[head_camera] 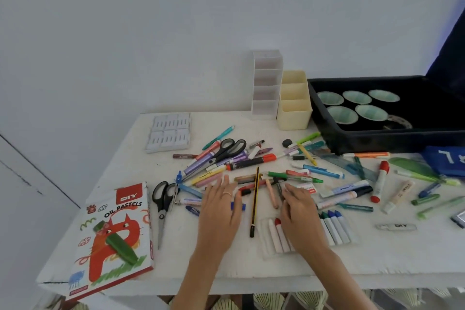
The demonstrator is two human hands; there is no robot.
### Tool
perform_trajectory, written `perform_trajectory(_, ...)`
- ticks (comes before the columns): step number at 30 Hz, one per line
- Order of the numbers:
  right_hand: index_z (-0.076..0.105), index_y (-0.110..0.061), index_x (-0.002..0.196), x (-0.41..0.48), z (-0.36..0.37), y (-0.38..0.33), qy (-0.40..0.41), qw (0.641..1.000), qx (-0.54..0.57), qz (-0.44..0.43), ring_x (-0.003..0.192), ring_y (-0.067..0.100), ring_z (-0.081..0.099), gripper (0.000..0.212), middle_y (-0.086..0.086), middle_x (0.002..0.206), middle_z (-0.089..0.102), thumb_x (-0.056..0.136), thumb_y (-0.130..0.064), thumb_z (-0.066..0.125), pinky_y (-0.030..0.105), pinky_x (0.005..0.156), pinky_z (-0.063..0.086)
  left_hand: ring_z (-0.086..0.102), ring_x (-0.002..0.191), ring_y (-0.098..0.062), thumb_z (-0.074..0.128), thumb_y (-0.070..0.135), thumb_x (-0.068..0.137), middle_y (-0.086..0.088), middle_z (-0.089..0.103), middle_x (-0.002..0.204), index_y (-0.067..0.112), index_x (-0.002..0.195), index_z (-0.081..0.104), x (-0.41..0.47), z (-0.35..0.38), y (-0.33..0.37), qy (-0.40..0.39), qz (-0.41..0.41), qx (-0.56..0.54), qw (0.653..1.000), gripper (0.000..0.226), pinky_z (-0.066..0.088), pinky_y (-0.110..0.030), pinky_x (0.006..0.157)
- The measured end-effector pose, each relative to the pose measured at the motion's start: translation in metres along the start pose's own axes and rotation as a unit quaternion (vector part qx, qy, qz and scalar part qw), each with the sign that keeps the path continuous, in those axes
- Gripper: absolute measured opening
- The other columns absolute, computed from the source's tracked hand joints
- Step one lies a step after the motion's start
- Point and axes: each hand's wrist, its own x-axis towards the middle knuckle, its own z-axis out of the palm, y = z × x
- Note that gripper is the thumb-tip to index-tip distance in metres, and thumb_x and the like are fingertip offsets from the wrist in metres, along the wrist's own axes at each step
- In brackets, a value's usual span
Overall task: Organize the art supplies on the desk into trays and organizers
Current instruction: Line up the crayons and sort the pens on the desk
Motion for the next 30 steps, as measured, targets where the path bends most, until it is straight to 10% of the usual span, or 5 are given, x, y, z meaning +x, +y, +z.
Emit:
perform_trajectory(9, 0.049, -0.010, 0.133, 0.001, -0.001, -0.005, 0.009, 0.998, 0.056, 0.030, 0.131, 0.014, 0.035, 0.040, 0.004, 0.138, 0.046, 0.093, -0.007, 0.048, 0.020, 0.109, 0.016, -0.002, 0.145, -0.017, 0.016, 0.032, 0.102, -0.005, 0.003, 0.158, 0.014, 0.149, 0.006, 0.078, -0.002, -0.054, -0.151, -0.027, 0.163, 0.975, 0.052, 0.000, -0.037, 0.116)
perform_trajectory(30, 0.058, -0.013, 0.122, 0.131, 0.006, -0.048, 0.002, 0.997, 0.074, -0.009, 0.116, 0.019, 0.045, 0.032, 0.007, 0.122, 0.056, 0.095, -0.006, 0.043, 0.022, 0.095, 0.032, 0.002, 0.145, -0.014, 0.015, 0.037, 0.101, -0.002, 0.007, 0.157, 0.018, 0.149, 0.009, 0.092, 0.001, -0.031, -0.097, -0.042, 0.079, 0.991, 0.052, -0.001, -0.032, 0.117)
